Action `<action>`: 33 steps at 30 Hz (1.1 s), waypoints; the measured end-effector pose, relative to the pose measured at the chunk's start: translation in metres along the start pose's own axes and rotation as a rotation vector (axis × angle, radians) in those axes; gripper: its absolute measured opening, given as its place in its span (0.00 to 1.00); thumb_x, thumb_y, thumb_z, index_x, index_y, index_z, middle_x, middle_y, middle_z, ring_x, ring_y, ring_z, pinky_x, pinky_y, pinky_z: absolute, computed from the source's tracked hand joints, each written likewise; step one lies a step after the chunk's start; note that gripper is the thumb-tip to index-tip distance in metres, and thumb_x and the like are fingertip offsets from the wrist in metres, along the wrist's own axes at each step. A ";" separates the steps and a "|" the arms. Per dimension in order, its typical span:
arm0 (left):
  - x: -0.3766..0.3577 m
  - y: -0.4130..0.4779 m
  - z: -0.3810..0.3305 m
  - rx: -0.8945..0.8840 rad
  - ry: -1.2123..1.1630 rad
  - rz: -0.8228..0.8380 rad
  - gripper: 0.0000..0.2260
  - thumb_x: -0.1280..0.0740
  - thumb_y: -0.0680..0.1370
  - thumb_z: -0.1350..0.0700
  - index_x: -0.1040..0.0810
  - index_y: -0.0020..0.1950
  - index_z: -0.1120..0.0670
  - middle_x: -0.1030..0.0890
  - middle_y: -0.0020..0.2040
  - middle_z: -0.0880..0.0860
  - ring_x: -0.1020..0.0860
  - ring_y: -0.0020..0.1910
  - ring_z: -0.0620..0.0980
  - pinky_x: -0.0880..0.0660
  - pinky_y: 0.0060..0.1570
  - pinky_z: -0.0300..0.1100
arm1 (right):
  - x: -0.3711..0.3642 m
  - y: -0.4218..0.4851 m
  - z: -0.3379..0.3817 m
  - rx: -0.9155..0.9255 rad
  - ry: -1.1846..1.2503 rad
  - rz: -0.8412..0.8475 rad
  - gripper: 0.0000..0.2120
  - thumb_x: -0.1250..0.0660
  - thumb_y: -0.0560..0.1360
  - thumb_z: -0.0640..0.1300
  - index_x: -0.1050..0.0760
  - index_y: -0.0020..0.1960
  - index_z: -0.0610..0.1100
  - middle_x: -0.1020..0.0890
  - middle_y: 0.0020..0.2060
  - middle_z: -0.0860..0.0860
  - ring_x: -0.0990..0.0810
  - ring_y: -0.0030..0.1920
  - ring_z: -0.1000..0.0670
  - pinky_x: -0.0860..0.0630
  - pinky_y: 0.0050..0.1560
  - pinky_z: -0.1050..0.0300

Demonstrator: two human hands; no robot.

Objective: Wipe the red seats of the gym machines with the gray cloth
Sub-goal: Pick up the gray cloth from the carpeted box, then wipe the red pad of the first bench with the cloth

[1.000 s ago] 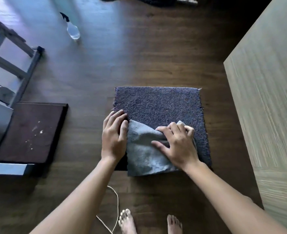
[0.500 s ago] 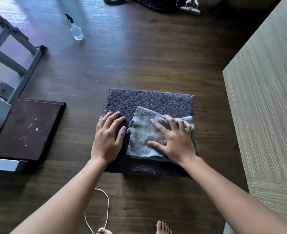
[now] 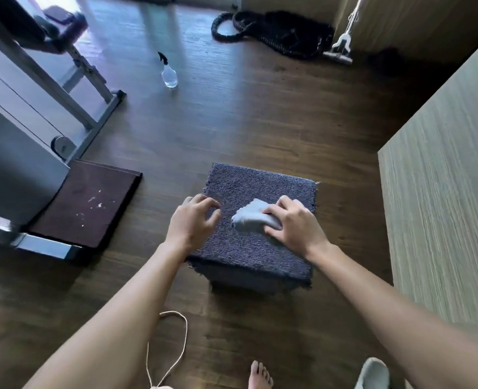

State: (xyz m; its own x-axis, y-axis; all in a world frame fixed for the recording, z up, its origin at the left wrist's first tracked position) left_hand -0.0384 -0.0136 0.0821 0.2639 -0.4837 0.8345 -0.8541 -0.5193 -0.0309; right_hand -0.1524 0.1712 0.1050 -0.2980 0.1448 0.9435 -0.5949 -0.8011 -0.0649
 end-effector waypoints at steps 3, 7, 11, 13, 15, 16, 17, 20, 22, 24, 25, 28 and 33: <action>0.066 -0.044 -0.019 -0.027 0.096 -0.073 0.07 0.31 0.80 0.49 0.17 0.54 0.50 0.18 0.54 0.48 0.22 0.55 0.54 0.25 0.51 0.48 | 0.050 -0.013 0.043 0.059 0.069 0.022 0.17 0.27 0.73 0.51 0.20 0.59 0.47 0.25 0.58 0.48 0.24 0.53 0.43 0.23 0.54 0.47; 0.155 -0.115 -0.028 0.024 0.075 -0.183 0.14 0.37 0.78 0.42 0.18 0.55 0.47 0.19 0.54 0.44 0.23 0.56 0.49 0.26 0.52 0.45 | 0.094 -0.032 0.123 0.182 0.108 0.078 0.17 0.29 0.72 0.48 0.22 0.61 0.52 0.22 0.60 0.53 0.19 0.53 0.44 0.22 0.51 0.49; 0.225 -0.186 -0.004 0.169 -0.087 -0.280 0.15 0.39 0.77 0.41 0.18 0.55 0.45 0.20 0.55 0.40 0.23 0.56 0.44 0.26 0.54 0.42 | 0.118 -0.046 0.211 0.338 0.151 0.103 0.16 0.28 0.74 0.52 0.22 0.62 0.58 0.20 0.58 0.55 0.19 0.52 0.46 0.21 0.50 0.48; 0.261 -0.232 0.023 0.267 -0.145 -0.374 0.16 0.39 0.76 0.39 0.18 0.55 0.44 0.21 0.53 0.38 0.22 0.56 0.43 0.25 0.56 0.44 | 0.121 -0.050 0.266 0.430 0.166 0.128 0.14 0.27 0.75 0.52 0.20 0.60 0.56 0.19 0.56 0.54 0.19 0.53 0.46 0.22 0.51 0.49; 0.292 -0.283 0.050 0.352 -0.153 -0.475 0.19 0.41 0.74 0.37 0.18 0.55 0.43 0.21 0.52 0.38 0.23 0.56 0.43 0.25 0.57 0.44 | 0.122 -0.057 0.322 0.525 0.164 0.150 0.13 0.28 0.75 0.53 0.18 0.59 0.54 0.19 0.54 0.53 0.20 0.52 0.47 0.23 0.50 0.51; 0.306 -0.311 0.064 0.392 -0.151 -0.519 0.20 0.41 0.74 0.37 0.18 0.55 0.44 0.20 0.52 0.39 0.22 0.56 0.44 0.26 0.57 0.43 | 0.121 -0.061 0.351 0.572 0.176 0.162 0.13 0.29 0.75 0.54 0.18 0.59 0.54 0.19 0.54 0.53 0.21 0.52 0.47 0.23 0.50 0.52; 0.319 -0.340 0.077 0.427 -0.146 -0.565 0.20 0.41 0.74 0.37 0.18 0.55 0.45 0.20 0.53 0.40 0.22 0.55 0.45 0.26 0.56 0.42 | 0.118 -0.066 0.380 0.625 0.186 0.172 0.13 0.29 0.76 0.55 0.18 0.58 0.54 0.19 0.53 0.53 0.21 0.51 0.48 0.23 0.49 0.52; 0.350 -0.435 0.117 0.542 -0.155 -0.722 0.18 0.39 0.75 0.40 0.17 0.54 0.47 0.19 0.51 0.42 0.21 0.51 0.46 0.24 0.54 0.44 | 0.101 -0.084 0.462 0.777 0.171 0.210 0.12 0.31 0.76 0.56 0.19 0.58 0.55 0.18 0.54 0.55 0.20 0.49 0.50 0.21 0.48 0.53; 0.362 -0.501 0.148 0.636 -0.171 -0.831 0.15 0.39 0.75 0.41 0.17 0.52 0.46 0.19 0.48 0.43 0.21 0.48 0.44 0.24 0.52 0.45 | 0.082 -0.099 0.515 0.880 0.129 0.243 0.13 0.32 0.77 0.57 0.20 0.60 0.56 0.18 0.55 0.55 0.21 0.49 0.52 0.21 0.47 0.54; 0.370 -0.563 0.179 0.719 -0.191 -0.937 0.14 0.38 0.75 0.41 0.18 0.50 0.45 0.20 0.47 0.43 0.23 0.47 0.38 0.25 0.50 0.43 | 0.060 -0.115 0.565 0.978 0.097 0.266 0.14 0.32 0.77 0.57 0.20 0.61 0.56 0.19 0.54 0.55 0.22 0.50 0.53 0.22 0.46 0.55; 0.372 -0.593 0.192 0.753 -0.205 -0.982 0.13 0.38 0.75 0.41 0.18 0.50 0.45 0.20 0.46 0.43 0.23 0.47 0.37 0.27 0.49 0.41 | 0.048 -0.123 0.589 1.021 0.088 0.277 0.14 0.33 0.77 0.57 0.20 0.61 0.56 0.19 0.54 0.55 0.22 0.51 0.52 0.22 0.47 0.55; 0.367 -0.671 0.231 0.878 -0.238 -1.065 0.13 0.38 0.74 0.40 0.18 0.50 0.44 0.21 0.47 0.42 0.24 0.47 0.39 0.30 0.47 0.40 | 0.008 -0.152 0.655 1.115 0.074 0.334 0.14 0.35 0.78 0.59 0.21 0.61 0.56 0.19 0.53 0.55 0.22 0.51 0.51 0.23 0.47 0.54; 0.337 -0.756 0.301 1.027 -0.408 -1.162 0.09 0.36 0.73 0.40 0.19 0.45 0.41 0.20 0.49 0.43 0.22 0.50 0.43 0.29 0.49 0.36 | -0.073 -0.197 0.739 1.256 0.048 0.414 0.15 0.40 0.81 0.56 0.23 0.66 0.57 0.20 0.56 0.54 0.23 0.53 0.48 0.26 0.48 0.57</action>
State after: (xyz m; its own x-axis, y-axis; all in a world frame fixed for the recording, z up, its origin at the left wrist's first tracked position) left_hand 0.8315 0.0034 0.2213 0.7642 0.4333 0.4777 0.4903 -0.8715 0.0062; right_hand 0.5382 -0.1108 0.2893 -0.3301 -0.2399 0.9130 0.6297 -0.7764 0.0236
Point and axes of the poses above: each hand's wrist, its own y-axis towards the middle knuckle, its own x-axis out of the back of the hand, z = x × y, the point moved 8 cm from there along y, towards the middle knuckle
